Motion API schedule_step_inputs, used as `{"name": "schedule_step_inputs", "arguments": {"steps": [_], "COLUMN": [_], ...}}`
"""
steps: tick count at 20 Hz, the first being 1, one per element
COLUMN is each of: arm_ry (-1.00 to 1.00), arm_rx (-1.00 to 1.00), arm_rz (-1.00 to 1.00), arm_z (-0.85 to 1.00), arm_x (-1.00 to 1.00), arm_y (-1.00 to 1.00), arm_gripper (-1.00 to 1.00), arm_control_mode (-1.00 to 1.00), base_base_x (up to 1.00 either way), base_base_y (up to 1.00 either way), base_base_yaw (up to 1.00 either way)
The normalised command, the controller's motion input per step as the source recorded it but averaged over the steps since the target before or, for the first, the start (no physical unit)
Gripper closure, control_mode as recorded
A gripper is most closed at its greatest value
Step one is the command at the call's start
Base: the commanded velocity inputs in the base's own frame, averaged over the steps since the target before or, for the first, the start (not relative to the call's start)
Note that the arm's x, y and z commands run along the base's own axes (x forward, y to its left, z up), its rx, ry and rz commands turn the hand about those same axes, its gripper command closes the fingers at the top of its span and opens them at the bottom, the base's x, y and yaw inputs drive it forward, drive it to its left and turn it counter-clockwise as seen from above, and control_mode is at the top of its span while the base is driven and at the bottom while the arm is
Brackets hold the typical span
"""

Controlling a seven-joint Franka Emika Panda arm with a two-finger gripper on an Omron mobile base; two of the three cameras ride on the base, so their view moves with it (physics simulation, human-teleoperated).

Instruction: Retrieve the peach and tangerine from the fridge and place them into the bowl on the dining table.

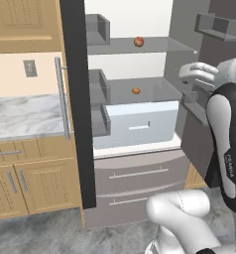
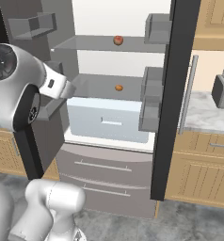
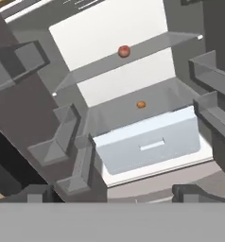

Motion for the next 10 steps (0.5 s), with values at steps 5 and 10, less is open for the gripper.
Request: {"name": "schedule_step_inputs", "arguments": {"steps": [5,10], "arm_ry": [-0.21,-0.22], "arm_rx": [-0.26,-0.16], "arm_rz": [-0.17,-0.18], "arm_z": [-0.09,-0.05], "arm_x": [-0.25,-0.37], "arm_y": [-0.05,-0.03], "arm_gripper": [-1.00,-1.00], "arm_control_mode": [-1.00,-1.00], "base_base_x": [0.00,0.00], "base_base_y": [0.00,0.00], "base_base_yaw": [0.00,0.00]}}
